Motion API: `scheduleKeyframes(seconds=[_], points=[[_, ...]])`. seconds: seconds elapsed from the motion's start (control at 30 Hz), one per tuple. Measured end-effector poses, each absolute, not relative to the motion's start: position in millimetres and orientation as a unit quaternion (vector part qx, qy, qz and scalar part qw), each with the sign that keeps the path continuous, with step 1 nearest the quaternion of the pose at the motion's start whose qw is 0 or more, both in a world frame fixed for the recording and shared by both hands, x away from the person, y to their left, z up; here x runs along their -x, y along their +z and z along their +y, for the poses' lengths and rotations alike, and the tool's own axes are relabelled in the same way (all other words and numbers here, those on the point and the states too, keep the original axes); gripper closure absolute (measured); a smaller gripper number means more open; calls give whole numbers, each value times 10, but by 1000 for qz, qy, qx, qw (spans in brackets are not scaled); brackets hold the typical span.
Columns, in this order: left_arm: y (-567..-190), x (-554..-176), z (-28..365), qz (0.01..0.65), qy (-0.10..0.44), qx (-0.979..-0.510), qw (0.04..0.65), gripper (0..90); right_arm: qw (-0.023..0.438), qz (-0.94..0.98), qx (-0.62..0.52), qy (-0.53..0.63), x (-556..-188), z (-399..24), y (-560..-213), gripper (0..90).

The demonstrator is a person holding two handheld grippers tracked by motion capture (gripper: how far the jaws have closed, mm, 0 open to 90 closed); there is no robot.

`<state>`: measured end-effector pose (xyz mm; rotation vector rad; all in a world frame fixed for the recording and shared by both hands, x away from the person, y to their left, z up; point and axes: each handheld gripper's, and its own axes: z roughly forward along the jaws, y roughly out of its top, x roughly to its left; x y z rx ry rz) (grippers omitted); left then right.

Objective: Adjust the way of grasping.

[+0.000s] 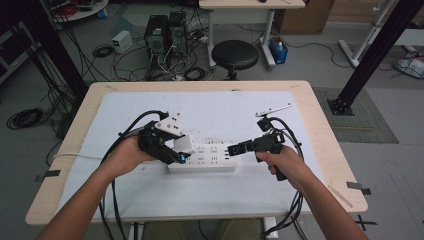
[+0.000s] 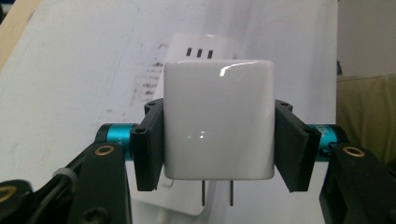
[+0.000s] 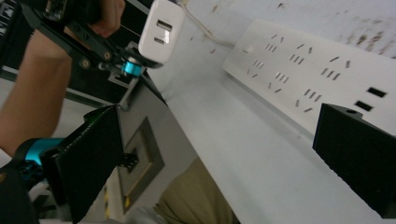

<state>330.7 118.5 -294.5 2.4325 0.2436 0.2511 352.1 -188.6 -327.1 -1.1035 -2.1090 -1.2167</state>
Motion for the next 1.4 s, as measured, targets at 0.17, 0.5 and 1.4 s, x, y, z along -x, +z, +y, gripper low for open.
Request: scheduleKeyframes(seconds=[0.17,0.5,1.4], points=[[-2952,-3323,1067,79,89,-934,337,425,252,-755,413,-443,-3540,-1835,-3297,13],[-2946,-3348,830,56,79,-933,347,425,276,-738,426,-445,-3577,-1743,-3320,14],[-2962,-3357,581,38,75,-931,355,425,348,-686,455,-448,-3650,-1614,-3434,345]])
